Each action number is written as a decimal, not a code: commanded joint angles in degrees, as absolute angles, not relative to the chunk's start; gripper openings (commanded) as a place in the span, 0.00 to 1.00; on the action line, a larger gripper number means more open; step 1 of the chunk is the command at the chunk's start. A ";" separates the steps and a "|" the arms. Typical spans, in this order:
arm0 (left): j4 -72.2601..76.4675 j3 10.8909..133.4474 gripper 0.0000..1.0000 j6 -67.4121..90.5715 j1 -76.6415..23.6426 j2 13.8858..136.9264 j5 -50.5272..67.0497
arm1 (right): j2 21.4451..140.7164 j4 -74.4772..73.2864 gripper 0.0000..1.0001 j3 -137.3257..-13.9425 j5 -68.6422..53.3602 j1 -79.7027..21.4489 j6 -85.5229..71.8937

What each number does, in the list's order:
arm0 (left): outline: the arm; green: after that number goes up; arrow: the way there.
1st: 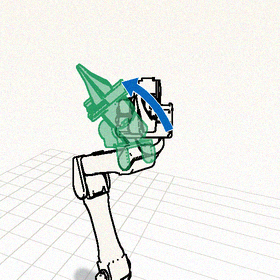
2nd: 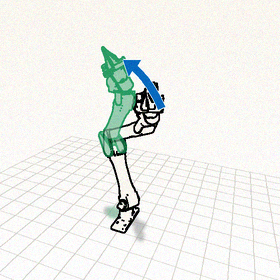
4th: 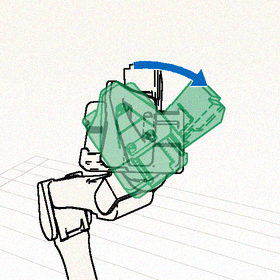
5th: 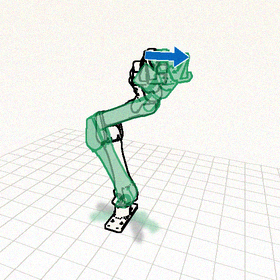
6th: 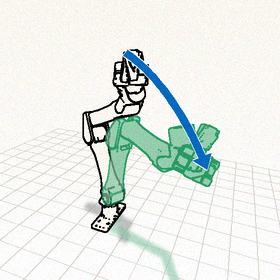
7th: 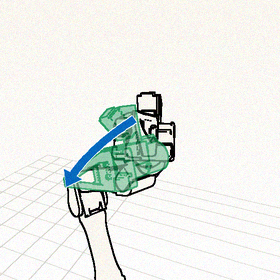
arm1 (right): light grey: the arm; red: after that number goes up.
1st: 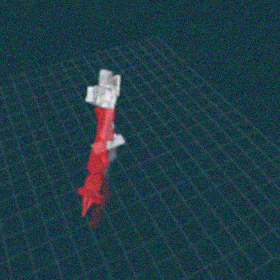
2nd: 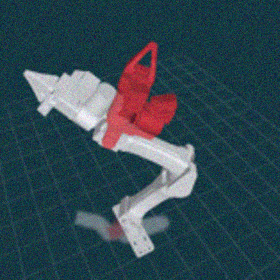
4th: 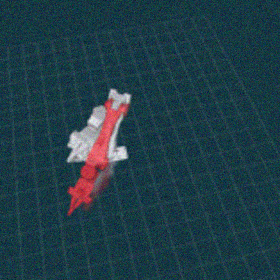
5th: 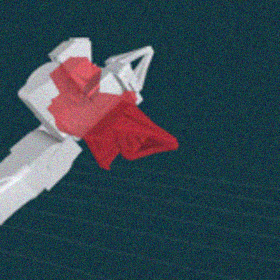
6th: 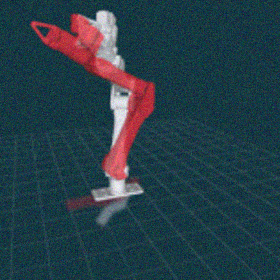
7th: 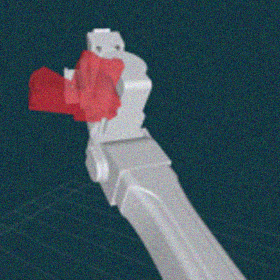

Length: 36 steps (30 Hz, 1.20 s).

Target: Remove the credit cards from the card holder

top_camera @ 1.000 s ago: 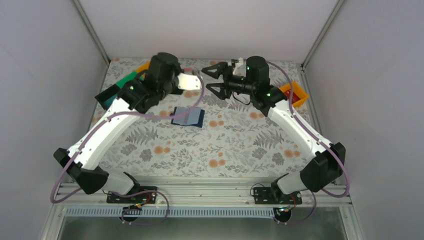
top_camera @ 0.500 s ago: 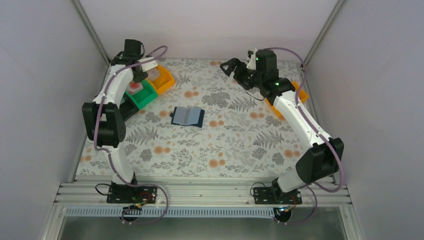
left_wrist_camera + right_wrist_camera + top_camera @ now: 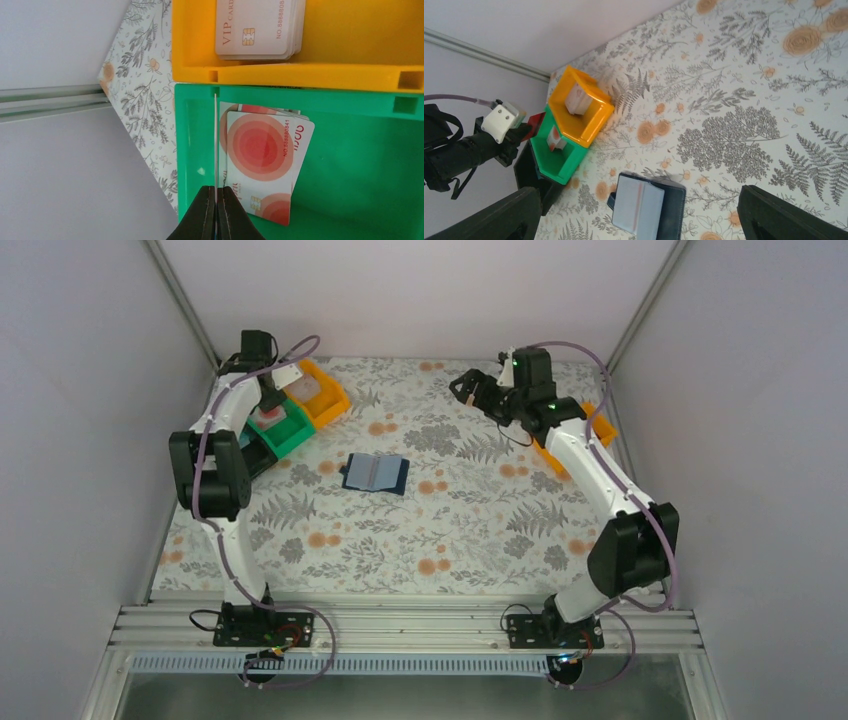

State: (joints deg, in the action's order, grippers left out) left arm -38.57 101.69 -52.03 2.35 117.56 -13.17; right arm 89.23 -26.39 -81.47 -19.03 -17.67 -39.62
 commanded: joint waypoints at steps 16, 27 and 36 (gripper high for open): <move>-32.05 99.66 0.02 -54.27 3.08 122.56 -20.55 | 90.31 -22.92 0.99 -79.71 -28.11 -14.60 -39.65; -36.14 102.28 0.02 -52.92 3.08 120.42 -24.49 | 90.22 -21.89 0.99 -79.01 -30.79 -13.54 -40.52; -39.25 103.49 0.02 -53.25 3.21 122.77 -26.74 | 88.78 -22.81 0.99 -79.00 -30.72 -12.26 -39.44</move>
